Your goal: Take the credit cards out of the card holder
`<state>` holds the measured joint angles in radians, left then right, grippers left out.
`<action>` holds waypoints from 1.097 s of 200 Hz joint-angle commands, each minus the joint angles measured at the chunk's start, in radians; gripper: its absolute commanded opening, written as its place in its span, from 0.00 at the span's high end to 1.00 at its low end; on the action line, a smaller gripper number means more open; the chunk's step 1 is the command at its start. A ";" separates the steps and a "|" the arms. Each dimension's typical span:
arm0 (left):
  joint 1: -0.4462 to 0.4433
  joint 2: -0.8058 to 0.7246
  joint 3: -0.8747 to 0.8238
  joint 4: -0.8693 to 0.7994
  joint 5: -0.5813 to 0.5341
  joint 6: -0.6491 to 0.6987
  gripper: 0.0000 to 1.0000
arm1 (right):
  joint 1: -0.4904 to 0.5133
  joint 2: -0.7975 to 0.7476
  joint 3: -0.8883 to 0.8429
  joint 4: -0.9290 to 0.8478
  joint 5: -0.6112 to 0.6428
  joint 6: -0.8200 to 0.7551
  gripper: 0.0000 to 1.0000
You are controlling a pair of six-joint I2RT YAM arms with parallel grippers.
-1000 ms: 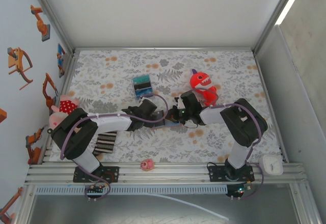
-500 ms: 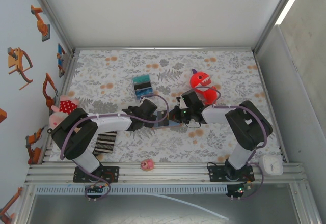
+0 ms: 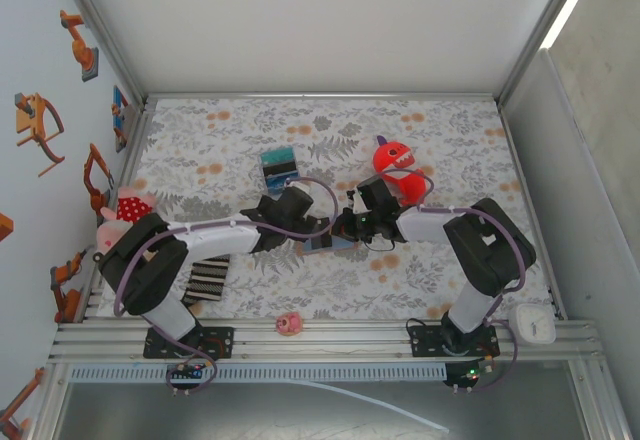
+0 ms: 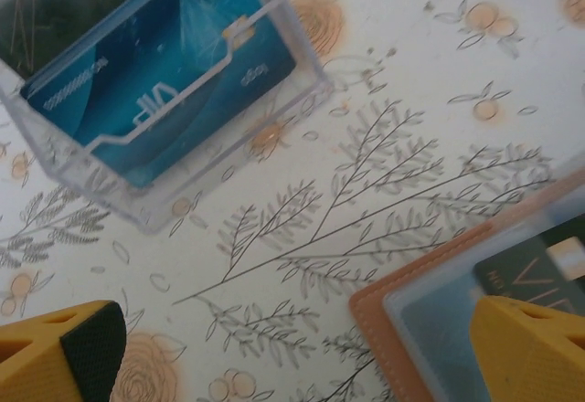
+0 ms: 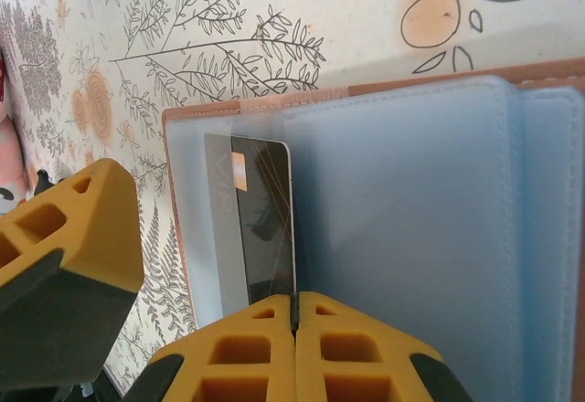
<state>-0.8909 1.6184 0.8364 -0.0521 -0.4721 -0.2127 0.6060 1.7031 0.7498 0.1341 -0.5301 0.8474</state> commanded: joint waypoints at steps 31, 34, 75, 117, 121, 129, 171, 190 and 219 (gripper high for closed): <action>-0.031 0.075 0.036 0.017 0.001 0.064 0.03 | -0.006 -0.014 0.033 -0.025 0.016 -0.016 1.00; -0.032 0.079 0.036 0.017 0.001 0.064 0.03 | -0.006 -0.014 0.033 -0.025 0.016 -0.015 1.00; -0.036 0.115 0.029 0.002 -0.004 0.069 0.03 | -0.006 -0.020 0.024 -0.013 0.016 -0.013 1.00; -0.036 0.109 0.009 -0.014 -0.012 0.055 0.03 | -0.012 -0.035 0.003 0.005 0.021 -0.002 1.00; -0.036 0.108 0.009 -0.015 -0.012 0.054 0.03 | -0.012 -0.039 0.001 0.007 0.021 0.000 1.00; -0.035 0.102 0.007 -0.018 -0.013 0.053 0.03 | -0.015 -0.043 -0.004 0.010 0.022 0.001 1.00; -0.036 0.070 0.004 -0.024 -0.010 0.056 0.03 | -0.020 -0.054 -0.013 0.010 0.028 0.004 1.00; -0.036 0.063 0.005 -0.024 -0.006 0.056 0.03 | -0.020 -0.053 -0.016 0.013 0.026 0.006 1.00; -0.036 0.082 0.008 -0.019 0.000 0.052 0.03 | -0.020 -0.043 -0.023 0.066 -0.019 0.031 1.00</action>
<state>-0.9222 1.7042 0.8555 -0.0387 -0.4744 -0.1661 0.5922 1.6787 0.7444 0.1429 -0.5274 0.8524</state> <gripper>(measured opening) 0.970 0.038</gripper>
